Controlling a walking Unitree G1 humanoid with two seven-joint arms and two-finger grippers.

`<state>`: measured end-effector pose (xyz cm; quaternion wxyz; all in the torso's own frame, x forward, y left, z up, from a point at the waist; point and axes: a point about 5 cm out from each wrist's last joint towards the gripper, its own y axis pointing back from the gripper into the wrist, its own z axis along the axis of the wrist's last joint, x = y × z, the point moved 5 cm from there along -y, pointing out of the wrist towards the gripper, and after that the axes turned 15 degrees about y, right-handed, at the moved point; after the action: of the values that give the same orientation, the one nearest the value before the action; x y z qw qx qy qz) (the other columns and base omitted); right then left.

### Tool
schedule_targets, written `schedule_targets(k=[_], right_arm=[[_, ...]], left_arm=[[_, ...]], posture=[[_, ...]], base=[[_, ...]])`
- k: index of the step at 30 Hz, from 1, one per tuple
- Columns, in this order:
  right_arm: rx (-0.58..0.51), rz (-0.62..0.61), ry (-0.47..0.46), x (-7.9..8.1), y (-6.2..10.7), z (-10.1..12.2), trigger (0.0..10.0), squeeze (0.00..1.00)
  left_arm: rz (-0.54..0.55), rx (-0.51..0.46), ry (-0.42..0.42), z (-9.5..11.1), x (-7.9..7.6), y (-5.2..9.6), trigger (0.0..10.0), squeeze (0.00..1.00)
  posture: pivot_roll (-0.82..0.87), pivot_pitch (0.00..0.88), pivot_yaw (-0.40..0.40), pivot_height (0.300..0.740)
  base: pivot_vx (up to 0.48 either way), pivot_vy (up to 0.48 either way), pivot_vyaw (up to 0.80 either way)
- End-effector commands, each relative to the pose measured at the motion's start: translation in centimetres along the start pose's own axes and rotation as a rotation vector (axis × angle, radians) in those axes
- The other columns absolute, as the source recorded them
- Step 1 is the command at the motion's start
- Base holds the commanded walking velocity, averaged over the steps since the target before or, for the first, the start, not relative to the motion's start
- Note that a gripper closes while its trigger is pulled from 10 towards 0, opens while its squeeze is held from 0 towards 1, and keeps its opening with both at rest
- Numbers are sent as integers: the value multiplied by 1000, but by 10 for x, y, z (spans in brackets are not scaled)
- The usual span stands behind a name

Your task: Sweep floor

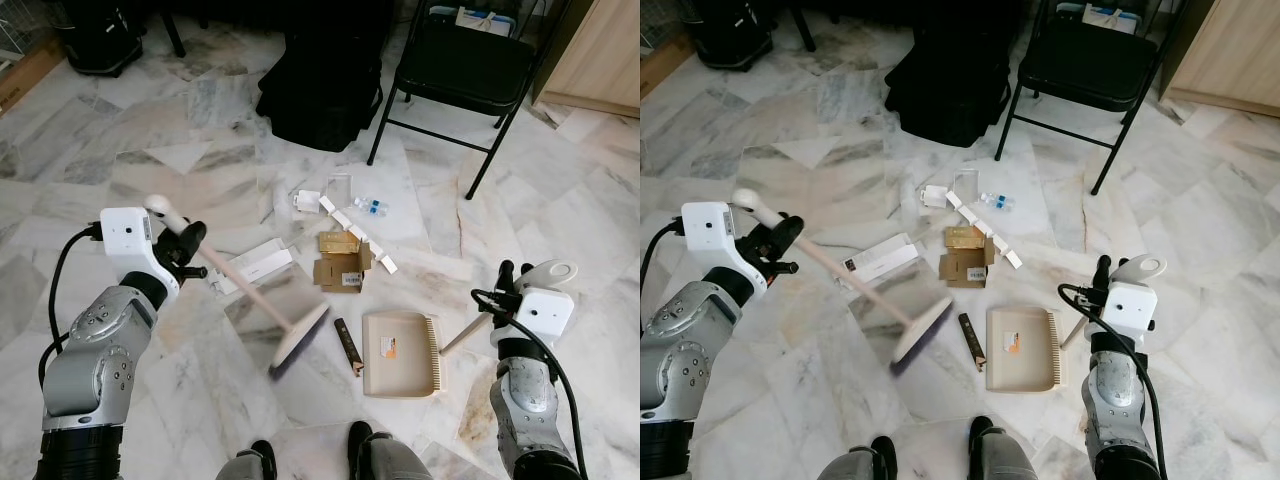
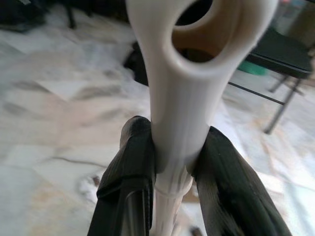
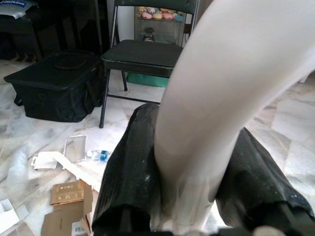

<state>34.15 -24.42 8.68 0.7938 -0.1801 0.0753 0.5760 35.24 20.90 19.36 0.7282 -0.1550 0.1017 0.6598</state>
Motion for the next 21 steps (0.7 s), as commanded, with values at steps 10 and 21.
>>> schedule_targets(k=[10, 21], right_arm=[[75, 45, 11, 8, 14, -19, 10000, 0], [69, 41, 16, 6, 14, -19, 10000, 0]], left_arm=[[50, -68, -92, -2, 8, 7, 10000, 0], [68, -68, -139, -11, 9, 9, 10000, 0]], posture=[[41, 277, 36, 740], [35, 286, 33, 740]], base=[[0, 0, 0], [0, 0, 0]])
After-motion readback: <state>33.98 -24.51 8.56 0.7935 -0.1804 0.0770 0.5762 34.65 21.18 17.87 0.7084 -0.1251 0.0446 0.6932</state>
